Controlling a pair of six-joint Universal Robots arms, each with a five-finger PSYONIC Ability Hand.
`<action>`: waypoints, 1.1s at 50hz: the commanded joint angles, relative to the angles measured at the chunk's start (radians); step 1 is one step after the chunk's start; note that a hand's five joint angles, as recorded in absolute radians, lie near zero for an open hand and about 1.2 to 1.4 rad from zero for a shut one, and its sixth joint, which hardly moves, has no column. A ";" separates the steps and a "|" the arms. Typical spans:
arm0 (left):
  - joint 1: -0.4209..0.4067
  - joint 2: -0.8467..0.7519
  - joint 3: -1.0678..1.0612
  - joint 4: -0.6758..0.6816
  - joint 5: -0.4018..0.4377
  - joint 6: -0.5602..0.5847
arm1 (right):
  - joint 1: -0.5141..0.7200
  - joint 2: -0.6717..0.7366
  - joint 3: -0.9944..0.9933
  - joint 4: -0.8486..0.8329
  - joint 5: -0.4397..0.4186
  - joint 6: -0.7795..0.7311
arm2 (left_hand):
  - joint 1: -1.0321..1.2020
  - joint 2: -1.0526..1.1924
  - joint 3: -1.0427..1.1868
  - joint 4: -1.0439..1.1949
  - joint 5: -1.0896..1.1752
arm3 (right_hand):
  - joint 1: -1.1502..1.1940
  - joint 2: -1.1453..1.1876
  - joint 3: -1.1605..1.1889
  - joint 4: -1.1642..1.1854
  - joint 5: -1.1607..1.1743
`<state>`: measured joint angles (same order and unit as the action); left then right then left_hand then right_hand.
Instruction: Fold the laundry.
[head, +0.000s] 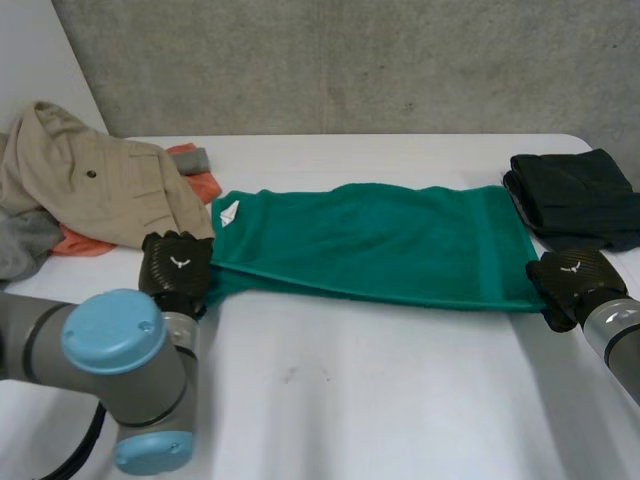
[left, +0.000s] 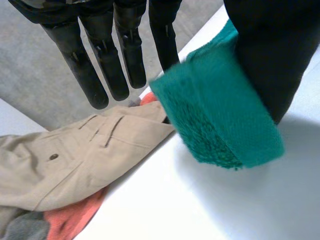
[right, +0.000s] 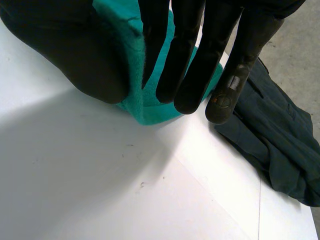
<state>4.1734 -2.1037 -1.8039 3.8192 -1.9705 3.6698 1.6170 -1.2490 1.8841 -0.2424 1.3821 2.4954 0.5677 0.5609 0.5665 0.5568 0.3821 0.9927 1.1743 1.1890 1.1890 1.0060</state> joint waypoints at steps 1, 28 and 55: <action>0.017 0.091 -0.087 0.002 0.058 0.001 | 0.001 -0.001 0.000 0.000 0.000 -0.001 | 0.142 0.149 0.143 0.153 0.153 | 0.404 0.222 0.207 0.207 0.216; 0.079 0.111 -0.097 0.005 0.134 -0.004 | 0.004 -0.001 -0.002 0.000 0.000 -0.003 | 0.151 0.158 0.152 0.162 0.162 | 0.404 0.222 0.207 0.207 0.216; 0.148 0.602 -0.278 -0.639 0.344 0.200 | -0.127 -0.288 0.013 0.652 -0.011 -0.492 | 0.829 0.835 0.830 0.839 0.840 | 0.404 0.222 0.207 0.207 0.216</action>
<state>4.3201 -1.6804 -2.0054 3.4869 -1.6893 3.7781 1.5748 -1.4466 1.8550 0.2097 1.3739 2.1836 1.1612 1.1944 1.1869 1.1989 0.9782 0.9927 1.1743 1.1891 1.1890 1.0060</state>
